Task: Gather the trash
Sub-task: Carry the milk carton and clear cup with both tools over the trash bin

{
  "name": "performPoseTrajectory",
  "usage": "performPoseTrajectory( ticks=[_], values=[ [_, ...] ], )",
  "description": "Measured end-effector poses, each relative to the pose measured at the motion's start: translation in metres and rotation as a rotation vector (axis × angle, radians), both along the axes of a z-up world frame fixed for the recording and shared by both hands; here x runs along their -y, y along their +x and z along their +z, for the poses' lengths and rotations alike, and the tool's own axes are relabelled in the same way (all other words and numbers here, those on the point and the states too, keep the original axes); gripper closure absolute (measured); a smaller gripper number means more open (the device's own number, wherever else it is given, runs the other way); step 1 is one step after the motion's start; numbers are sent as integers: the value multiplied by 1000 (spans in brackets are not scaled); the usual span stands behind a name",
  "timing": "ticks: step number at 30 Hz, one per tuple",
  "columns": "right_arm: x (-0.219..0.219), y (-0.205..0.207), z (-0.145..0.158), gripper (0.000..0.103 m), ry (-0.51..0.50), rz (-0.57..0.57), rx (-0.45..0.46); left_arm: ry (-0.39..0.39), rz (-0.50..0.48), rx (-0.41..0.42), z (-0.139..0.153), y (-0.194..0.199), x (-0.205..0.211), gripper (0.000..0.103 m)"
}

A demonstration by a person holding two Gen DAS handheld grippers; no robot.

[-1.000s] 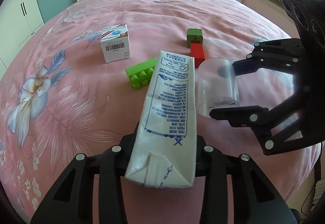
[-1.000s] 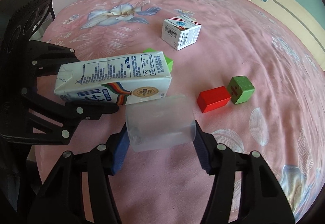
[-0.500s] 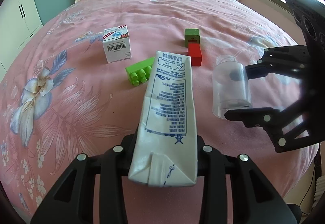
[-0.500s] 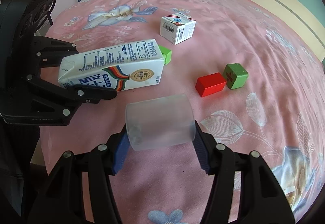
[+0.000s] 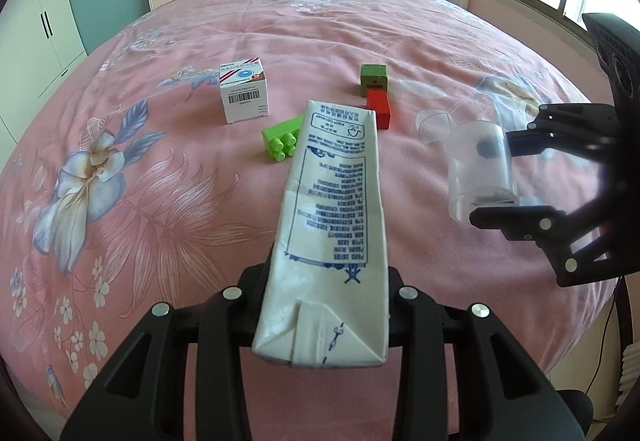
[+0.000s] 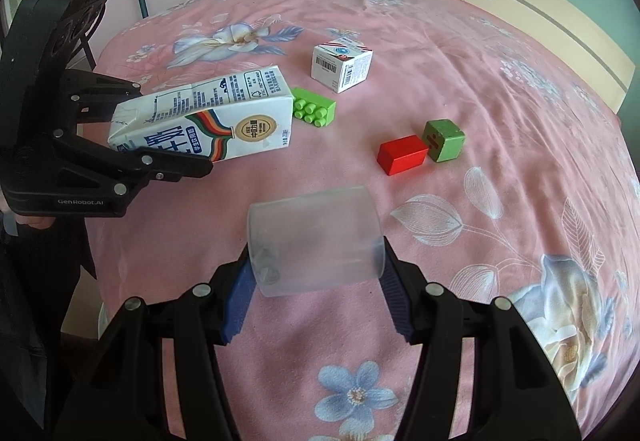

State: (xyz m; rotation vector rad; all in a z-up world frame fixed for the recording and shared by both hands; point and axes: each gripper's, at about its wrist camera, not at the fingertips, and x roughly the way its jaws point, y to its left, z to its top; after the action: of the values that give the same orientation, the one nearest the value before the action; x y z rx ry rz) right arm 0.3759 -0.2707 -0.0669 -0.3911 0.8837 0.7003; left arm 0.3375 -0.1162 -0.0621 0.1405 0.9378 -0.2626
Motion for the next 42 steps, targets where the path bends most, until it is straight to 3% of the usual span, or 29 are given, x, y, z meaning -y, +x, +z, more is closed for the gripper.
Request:
performPoseTrajectory(
  ticks=[25, 42],
  values=[
    [5, -125, 64, 45, 16, -74, 117, -3, 9, 75, 43, -83, -49, 64],
    [-14, -228, 47, 45, 53, -87, 117, 18, -20, 58, 17, -150, -84, 64]
  ],
)
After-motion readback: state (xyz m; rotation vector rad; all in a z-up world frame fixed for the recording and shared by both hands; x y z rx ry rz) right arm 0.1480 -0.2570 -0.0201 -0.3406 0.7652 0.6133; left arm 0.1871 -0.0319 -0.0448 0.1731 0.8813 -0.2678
